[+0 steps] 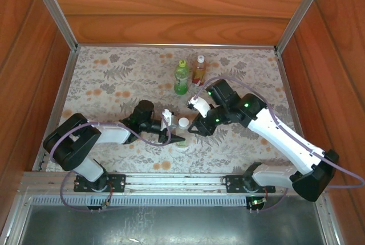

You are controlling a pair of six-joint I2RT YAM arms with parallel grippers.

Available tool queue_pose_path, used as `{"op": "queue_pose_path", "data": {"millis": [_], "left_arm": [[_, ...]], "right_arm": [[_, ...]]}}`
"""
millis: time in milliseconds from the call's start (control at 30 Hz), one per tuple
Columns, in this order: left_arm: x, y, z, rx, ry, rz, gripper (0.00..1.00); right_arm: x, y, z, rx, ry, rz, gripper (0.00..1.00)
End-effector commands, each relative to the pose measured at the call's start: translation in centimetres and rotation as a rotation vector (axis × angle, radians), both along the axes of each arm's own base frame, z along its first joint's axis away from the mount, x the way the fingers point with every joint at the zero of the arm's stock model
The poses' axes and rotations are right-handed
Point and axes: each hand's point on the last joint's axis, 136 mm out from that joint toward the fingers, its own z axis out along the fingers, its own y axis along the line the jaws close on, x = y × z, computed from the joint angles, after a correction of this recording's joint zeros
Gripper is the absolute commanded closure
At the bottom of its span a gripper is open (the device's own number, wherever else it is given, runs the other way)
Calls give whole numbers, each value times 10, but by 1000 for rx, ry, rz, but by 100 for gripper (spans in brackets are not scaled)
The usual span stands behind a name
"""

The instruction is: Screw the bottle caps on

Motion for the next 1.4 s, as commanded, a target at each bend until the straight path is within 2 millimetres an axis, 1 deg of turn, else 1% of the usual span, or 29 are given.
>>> {"op": "queue_pose_path", "data": {"millis": [0, 67, 167, 233, 367, 500, 833, 1167, 1367], "left_arm": [[-6, 10, -17, 60, 50, 5, 35], [-7, 11, -17, 60, 49, 3, 35], [-8, 10, -18, 59, 53, -6, 35], [-9, 10, -18, 57, 54, -10, 35], [-11, 11, -19, 57, 63, -21, 35], [-12, 11, -19, 58, 64, -23, 35], [-13, 13, -20, 60, 63, -19, 35], [-12, 13, -20, 63, 69, -14, 35], [-12, 13, -20, 65, 74, -12, 35]], "right_arm": [[1, -2, 7, -3, -158, 145, 50], [3, 1, 11, -20, -206, 220, 46], [9, 10, 21, -31, -224, 292, 43], [8, 15, 20, -40, -210, 351, 40], [-2, 20, 12, -51, -145, 484, 36], [2, 26, 8, -70, -126, 523, 36], [2, 33, 0, -97, -93, 544, 43], [8, 37, -9, -122, -102, 541, 46], [9, 38, -10, -125, -103, 539, 54]]}}
